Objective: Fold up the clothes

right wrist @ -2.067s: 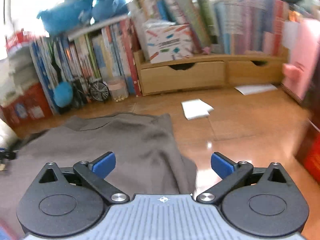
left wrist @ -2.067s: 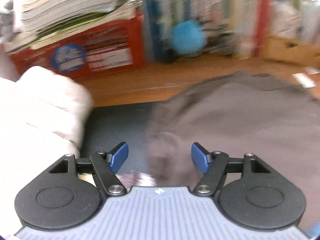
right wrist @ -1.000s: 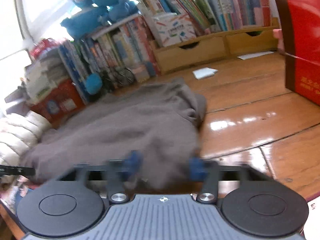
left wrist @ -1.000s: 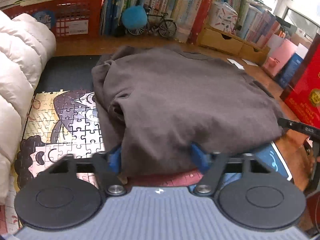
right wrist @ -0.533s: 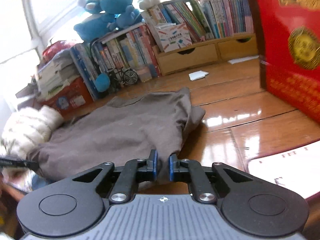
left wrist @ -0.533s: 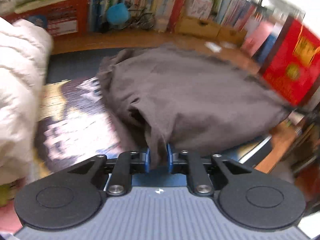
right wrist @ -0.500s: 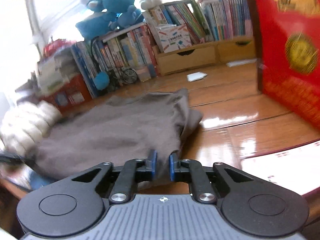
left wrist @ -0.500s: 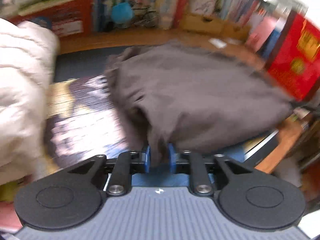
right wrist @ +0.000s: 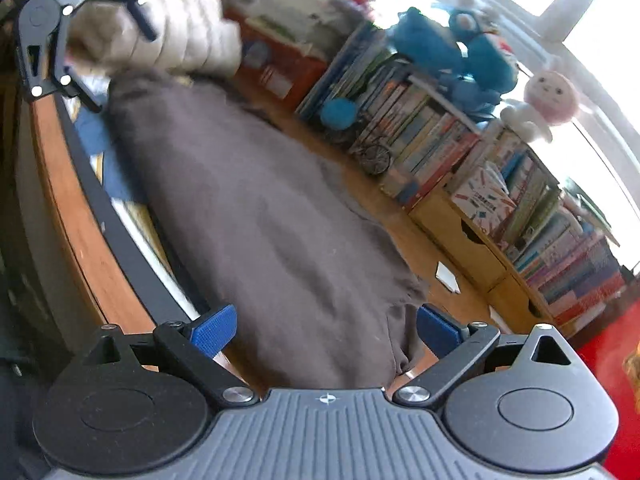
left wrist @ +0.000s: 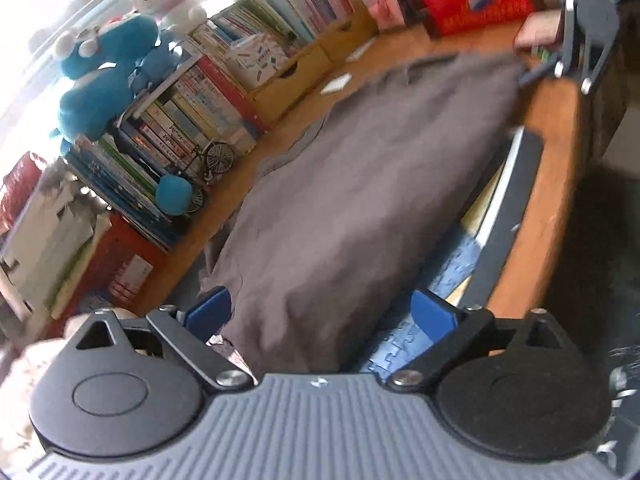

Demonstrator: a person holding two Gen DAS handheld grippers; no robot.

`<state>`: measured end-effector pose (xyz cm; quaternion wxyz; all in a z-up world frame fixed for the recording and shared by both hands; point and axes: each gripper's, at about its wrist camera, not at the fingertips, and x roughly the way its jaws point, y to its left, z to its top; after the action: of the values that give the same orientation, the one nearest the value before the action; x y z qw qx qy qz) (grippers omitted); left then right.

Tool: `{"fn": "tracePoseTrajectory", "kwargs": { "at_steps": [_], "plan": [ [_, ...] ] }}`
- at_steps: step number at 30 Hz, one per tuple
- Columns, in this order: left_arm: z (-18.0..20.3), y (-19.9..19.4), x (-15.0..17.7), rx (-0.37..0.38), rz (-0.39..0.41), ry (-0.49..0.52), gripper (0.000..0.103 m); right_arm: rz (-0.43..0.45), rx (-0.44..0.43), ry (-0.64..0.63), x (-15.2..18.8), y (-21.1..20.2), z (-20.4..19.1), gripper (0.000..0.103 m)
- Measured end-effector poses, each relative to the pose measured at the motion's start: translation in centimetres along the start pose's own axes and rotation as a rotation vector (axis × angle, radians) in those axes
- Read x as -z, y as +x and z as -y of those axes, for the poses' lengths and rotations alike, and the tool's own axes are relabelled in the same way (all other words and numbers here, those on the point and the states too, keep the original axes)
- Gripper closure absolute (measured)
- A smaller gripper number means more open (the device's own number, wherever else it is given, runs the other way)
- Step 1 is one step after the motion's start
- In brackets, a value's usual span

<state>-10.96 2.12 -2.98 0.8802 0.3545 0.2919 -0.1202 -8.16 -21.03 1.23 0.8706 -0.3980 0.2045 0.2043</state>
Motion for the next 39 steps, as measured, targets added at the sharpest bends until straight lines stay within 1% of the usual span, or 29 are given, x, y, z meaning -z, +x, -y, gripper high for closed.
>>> {"fn": "tracePoseTrajectory", "kwargs": {
  "at_steps": [3,4,7,8,11,13,14,15,17,20,23,24,25,26,27,28,29,31,32,33,37,38,39],
  "plan": [
    [0.3,1.8,-0.3,-0.008,-0.064,-0.061,0.005,-0.023,0.009,-0.088,0.2,0.6,-0.7,0.005],
    [0.4,2.1,-0.2,-0.009,-0.078,-0.059,0.005,-0.025,0.003,-0.108,0.3,0.8,-0.8,0.005],
    [0.7,3.0,-0.2,-0.001,-0.115,0.022,0.005,-0.046,-0.025,-0.175,0.4,1.4,-1.4,0.005],
    [0.8,3.3,-0.2,0.002,-0.125,0.058,0.005,-0.055,-0.038,-0.212,0.5,1.6,-1.6,0.005],
    [1.7,3.4,-0.4,0.018,-0.126,0.292,0.005,-0.083,-0.083,-0.331,0.3,2.3,-1.9,0.005],
    [2.2,3.4,-0.2,0.039,-0.122,0.442,0.005,-0.100,-0.115,-0.380,0.0,2.9,-1.8,0.005],
    [2.2,3.5,-0.2,0.064,-0.114,0.493,0.006,-0.107,-0.138,-0.387,-0.2,3.3,-1.6,0.005],
    [2.0,3.6,-0.2,0.089,-0.109,0.518,0.008,-0.113,-0.164,-0.383,-0.4,3.6,-1.4,0.005],
    [1.4,4.0,-0.4,0.149,-0.122,0.527,0.008,-0.125,-0.224,-0.369,-0.9,4.3,-0.9,0.005],
    [-0.5,5.1,-0.9,0.275,-0.152,0.507,0.009,-0.157,-0.346,-0.305,-1.3,5.6,0.1,0.006],
    [-2.3,6.5,-1.3,0.397,-0.187,0.483,0.011,-0.176,-0.430,-0.256,-1.6,6.8,1.2,0.007],
    [-2.9,7.1,-1.7,0.443,-0.211,0.466,0.014,-0.186,-0.452,-0.243,-1.6,7.1,1.6,0.009],
    [-3.5,7.9,-2.1,0.496,-0.238,0.443,0.021,-0.200,-0.485,-0.218,-1.7,7.6,2.0,0.011],
    [-4.2,8.6,-2.3,0.549,-0.267,0.414,0.022,-0.219,-0.521,-0.185,-1.8,8.0,2.5,0.015],
    [-4.7,9.2,-2.5,0.584,-0.294,0.388,0.025,-0.247,-0.562,-0.144,-1.9,8.5,3.1,0.021],
    [-5.2,9.8,-2.7,0.616,-0.318,0.362,0.029,-0.268,-0.598,-0.109,-1.9,8.9,3.6,0.024],
    [-5.6,10.2,-2.8,0.628,-0.331,0.340,0.032,-0.272,-0.613,-0.093,-1.9,9.0,3.8,0.029],
    [-6.4,11.0,-3.0,0.650,-0.356,0.296,0.044,-0.275,-0.633,-0.069,-1.8,9.1,4.1,0.041],
    [-6.7,11.1,-3.0,0.643,-0.361,0.284,0.048,-0.269,-0.633,-0.069,-1.8,9.0,4.1,0.057],
    [-6.9,11.3,-3.0,0.636,-0.366,0.271,0.054,-0.262,-0.630,-0.071,-1.8,8.8,4.1,0.063],
    [-7.3,11.1,-2.6,0.601,-0.366,0.241,0.061,-0.233,-0.594,-0.068,-2.1,8.3,4.0,0.074],
    [-7.3,10.8,-2.4,0.585,-0.363,0.235,0.063,-0.222,-0.579,-0.056,-2.0,7.9,4.0,0.082],
    [-7.3,10.5,-2.3,0.571,-0.356,0.230,0.067,-0.206,-0.555,-0.039,-2.1,7.7,4.1,0.088]
  ]
}}
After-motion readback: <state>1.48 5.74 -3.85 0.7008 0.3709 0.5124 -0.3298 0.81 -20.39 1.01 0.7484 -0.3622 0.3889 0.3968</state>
